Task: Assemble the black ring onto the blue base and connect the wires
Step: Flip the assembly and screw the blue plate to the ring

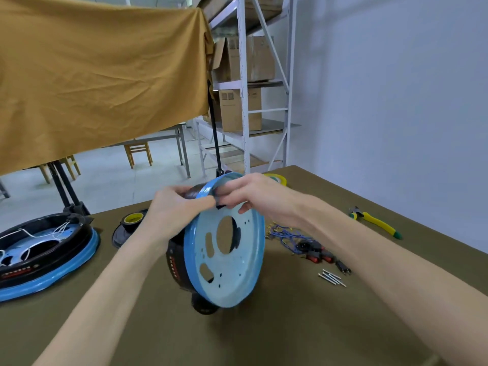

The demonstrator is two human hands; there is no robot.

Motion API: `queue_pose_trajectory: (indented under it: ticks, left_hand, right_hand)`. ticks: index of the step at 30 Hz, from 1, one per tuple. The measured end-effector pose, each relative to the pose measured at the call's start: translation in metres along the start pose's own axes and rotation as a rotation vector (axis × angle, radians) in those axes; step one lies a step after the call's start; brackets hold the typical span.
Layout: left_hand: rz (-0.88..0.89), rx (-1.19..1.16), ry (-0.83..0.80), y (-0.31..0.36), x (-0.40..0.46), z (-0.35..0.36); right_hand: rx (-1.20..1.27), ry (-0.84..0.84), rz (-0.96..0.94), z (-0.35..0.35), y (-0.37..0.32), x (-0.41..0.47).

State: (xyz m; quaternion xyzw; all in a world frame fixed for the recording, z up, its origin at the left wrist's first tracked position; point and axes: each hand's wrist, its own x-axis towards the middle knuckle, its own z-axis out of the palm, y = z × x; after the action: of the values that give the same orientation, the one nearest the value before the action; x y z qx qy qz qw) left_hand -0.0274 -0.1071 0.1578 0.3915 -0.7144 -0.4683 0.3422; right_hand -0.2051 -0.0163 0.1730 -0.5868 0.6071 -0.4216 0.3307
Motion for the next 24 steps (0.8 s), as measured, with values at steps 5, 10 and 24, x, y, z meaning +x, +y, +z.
queue_pose_trajectory:
  ticks: [5, 10, 24]
  left_hand:
    - [-0.269, -0.339, -0.194, -0.029, -0.003, -0.006]
    - [-0.484, -0.486, -0.328, -0.066, -0.011, 0.01]
    - [-0.553, -0.441, -0.57, -0.109, 0.003, 0.03]
  right_hand:
    - [-0.295, 0.023, -0.052, 0.016, 0.017, 0.001]
    - [-0.54, 0.023, 0.029, 0.025, 0.043, -0.007]
    - [-0.675, 0.033, -0.03, 0.037, 0.102, -0.028]
